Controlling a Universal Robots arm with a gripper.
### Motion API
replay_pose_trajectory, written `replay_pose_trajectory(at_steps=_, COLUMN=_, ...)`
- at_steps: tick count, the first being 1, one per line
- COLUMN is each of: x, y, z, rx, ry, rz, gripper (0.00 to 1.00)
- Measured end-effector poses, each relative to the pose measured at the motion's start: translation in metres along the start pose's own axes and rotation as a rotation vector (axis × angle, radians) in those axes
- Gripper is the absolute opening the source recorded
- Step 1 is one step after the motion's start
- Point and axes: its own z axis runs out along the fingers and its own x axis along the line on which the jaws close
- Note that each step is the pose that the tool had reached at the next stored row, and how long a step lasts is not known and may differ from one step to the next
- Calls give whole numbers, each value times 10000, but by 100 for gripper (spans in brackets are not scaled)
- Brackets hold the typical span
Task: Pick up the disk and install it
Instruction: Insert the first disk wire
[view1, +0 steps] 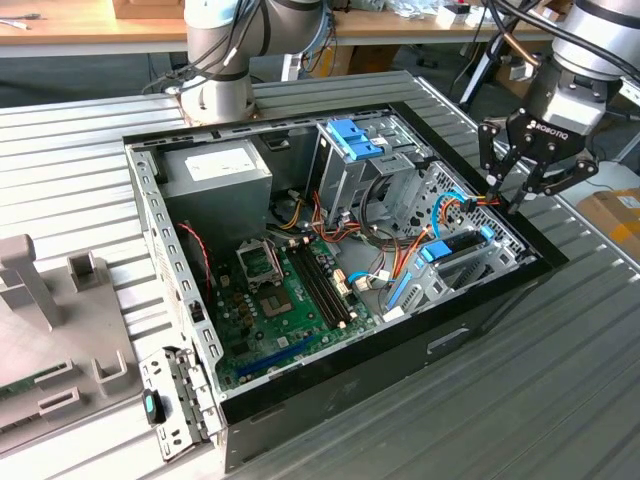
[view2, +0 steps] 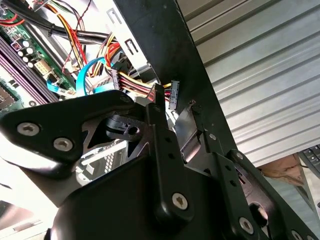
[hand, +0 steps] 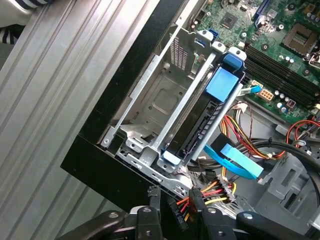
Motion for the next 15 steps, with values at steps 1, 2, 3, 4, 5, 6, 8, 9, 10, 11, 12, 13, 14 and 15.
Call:
replay_pose_trajectory(at_steps=1, x=0, y=0, z=0, rx=0, ry=0, rz=0, gripper=28)
replay_pose_trajectory(at_steps=2, x=0, y=0, z=0, rx=-1, ry=0, rz=1, gripper=22)
replay_pose_trajectory(at_steps=3, x=0, y=0, z=0, rx=-1, ry=2, rz=0, gripper=22)
replay_pose_trajectory(at_steps=4, x=0, y=0, z=0, rx=-1, ry=1, rz=1, gripper=17)
replay_pose_trajectory(at_steps=5, x=0, y=0, z=0, rx=-1, ry=1, rz=0, gripper=17)
replay_pose_trajectory(at_steps=6, x=0, y=0, z=1, rx=-1, ry=0, rz=1, gripper=17)
replay_pose_trajectory(at_steps=8, x=0, y=0, z=1, rx=0, ry=0, rz=1, gripper=17)
replay_pose_trajectory(at_steps=9, x=0, y=0, z=1, rx=0, ry=0, rz=0, gripper=17)
replay_pose_trajectory(at_steps=10, x=0, y=0, z=2, rx=0, ry=0, rz=0, gripper=17)
replay_pose_trajectory(at_steps=11, x=-11, y=16, z=3, rx=4, ry=-6, rz=5, gripper=17)
replay_pose_trajectory(at_steps=12, x=-17, y=27, z=1, rx=4, ry=-5, rz=10, gripper=17)
replay_pose_trajectory(at_steps=13, x=-24, y=39, z=-2, rx=5, ry=-3, rz=15, gripper=17)
replay_pose_trajectory(at_steps=14, x=-34, y=58, z=-11, rx=12, ry=0, rz=19, gripper=17)
replay_pose_trajectory(at_steps=15, x=-45, y=77, z=-28, rx=22, ry=7, rz=22, gripper=17)
